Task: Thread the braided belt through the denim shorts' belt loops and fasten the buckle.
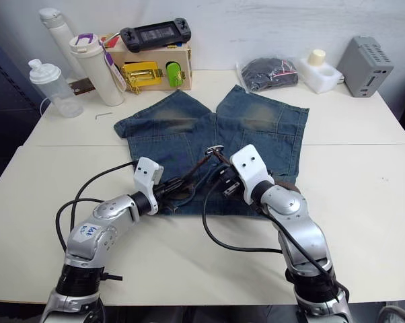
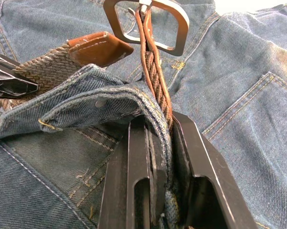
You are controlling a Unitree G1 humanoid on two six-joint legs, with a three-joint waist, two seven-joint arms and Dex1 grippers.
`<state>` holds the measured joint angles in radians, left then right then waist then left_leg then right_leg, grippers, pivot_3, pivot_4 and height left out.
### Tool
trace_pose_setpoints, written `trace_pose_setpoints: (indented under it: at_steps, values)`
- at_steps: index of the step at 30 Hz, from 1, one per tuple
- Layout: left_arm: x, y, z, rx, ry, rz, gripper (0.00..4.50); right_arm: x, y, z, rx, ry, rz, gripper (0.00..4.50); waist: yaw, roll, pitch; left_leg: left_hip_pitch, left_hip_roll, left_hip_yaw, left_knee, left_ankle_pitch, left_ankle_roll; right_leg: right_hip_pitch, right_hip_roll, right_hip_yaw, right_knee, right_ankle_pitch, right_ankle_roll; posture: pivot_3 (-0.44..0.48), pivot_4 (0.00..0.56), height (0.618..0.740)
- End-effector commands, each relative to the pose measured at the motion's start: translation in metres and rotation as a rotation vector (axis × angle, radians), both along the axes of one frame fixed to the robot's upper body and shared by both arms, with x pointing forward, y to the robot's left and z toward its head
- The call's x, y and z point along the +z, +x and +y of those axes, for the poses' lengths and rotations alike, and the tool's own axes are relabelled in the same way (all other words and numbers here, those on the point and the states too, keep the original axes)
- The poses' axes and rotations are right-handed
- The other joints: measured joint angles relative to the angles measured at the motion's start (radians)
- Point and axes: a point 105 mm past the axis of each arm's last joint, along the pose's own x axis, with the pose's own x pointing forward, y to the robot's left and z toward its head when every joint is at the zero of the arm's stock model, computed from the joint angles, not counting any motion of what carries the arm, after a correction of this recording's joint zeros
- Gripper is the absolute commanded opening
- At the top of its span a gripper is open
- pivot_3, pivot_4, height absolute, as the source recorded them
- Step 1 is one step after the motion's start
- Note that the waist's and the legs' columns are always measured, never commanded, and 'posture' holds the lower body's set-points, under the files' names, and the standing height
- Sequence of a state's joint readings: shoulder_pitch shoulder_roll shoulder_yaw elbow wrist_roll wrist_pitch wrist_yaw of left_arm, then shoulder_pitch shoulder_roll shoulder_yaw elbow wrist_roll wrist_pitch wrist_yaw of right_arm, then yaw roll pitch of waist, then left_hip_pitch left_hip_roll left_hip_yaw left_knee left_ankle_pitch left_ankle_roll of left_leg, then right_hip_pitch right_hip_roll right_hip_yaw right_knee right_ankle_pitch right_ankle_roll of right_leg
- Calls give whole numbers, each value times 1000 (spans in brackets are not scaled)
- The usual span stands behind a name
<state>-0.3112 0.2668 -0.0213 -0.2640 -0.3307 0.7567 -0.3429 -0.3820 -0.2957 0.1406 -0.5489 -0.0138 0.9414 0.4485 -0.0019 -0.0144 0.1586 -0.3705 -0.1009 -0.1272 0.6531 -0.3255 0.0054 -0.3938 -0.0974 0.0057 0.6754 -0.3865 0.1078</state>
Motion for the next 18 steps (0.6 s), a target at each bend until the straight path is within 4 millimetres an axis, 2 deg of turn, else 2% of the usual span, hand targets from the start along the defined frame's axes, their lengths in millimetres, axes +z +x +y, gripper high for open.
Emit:
trace_pose_setpoints:
  at_steps: [1,5,9,18]
  values:
    - [10,5,-3,21,-43,-8,0,16,-7,6,35,7,-74,122,1,0,0,0,0,0,0,0,0,0,0,0,0,0,0,0,150,733]
    - [13,5,-5,19,-52,-10,0,14,-8,7,39,0,-67,122,-2,0,0,0,0,0,0,0,0,0,0,0,0,0,0,0,150,733]
    - [18,1,-17,-32,-56,-22,0,10,-10,9,62,-23,-53,122,-1,0,0,0,0,0,0,0,0,0,0,0,0,0,0,0,150,733]
    - [19,-1,-25,-61,-54,-22,0,7,-13,11,101,-177,-102,122,0,0,0,0,0,0,0,0,0,0,0,0,0,0,0,0,150,733]
